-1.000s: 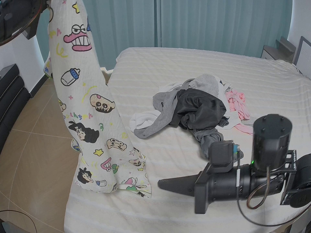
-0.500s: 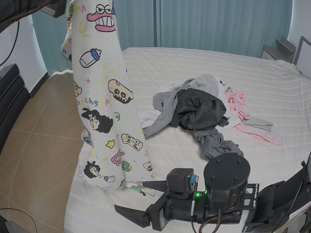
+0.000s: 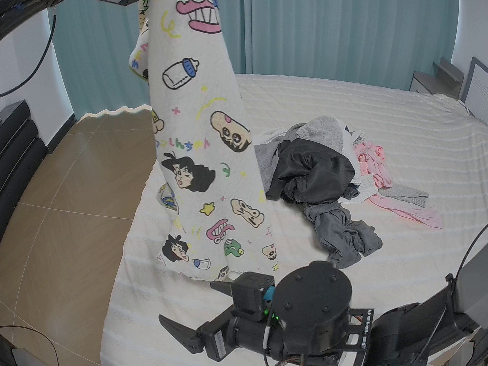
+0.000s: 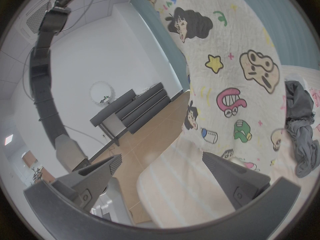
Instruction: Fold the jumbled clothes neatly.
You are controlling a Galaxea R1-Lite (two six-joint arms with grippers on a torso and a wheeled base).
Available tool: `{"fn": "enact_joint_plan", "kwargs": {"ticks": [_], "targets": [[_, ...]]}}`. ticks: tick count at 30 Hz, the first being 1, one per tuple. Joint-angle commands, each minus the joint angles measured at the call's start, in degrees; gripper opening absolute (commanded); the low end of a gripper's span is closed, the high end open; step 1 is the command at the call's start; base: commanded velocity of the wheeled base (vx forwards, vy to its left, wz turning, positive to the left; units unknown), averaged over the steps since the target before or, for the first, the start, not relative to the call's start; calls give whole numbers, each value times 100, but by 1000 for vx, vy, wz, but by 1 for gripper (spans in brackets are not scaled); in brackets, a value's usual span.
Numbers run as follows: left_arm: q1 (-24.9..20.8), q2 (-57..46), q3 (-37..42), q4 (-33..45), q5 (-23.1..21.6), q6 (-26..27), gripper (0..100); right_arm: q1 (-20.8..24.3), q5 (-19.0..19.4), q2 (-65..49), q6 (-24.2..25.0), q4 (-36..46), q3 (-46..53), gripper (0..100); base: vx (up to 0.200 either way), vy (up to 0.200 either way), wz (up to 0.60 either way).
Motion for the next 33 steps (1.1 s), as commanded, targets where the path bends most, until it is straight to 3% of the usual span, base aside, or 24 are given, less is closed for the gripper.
{"fn": "enact_joint_plan", "kwargs": {"ticks": [1, 4, 5, 12, 17, 33], "targets": [[-257, 31, -109, 52, -91, -229, 0, -130, -89, 236, -18, 0, -165, 100, 0, 0, 0], [-336, 31, -118, 69, -143, -334, 0, -192, -195, 315, -27, -9, -218, 100, 0, 0, 0], [-424, 31, -109, 157, -196, -449, 0, -368, -599, 517, -62, 9, -552, 100, 0, 0, 0], [-564, 31, -83, 175, -205, -484, 0, -623, -1012, 728, -89, 62, -1000, 100, 0, 0, 0], [-635, 31, -56, 184, -205, -589, 0, -693, -1583, 1106, -238, 176, -1448, 100, 0, 0, 0], [-626, 13, 155, 228, -187, -589, 0, -1343, -2172, 1089, -440, 176, -1633, 100, 0, 0, 0]]}}
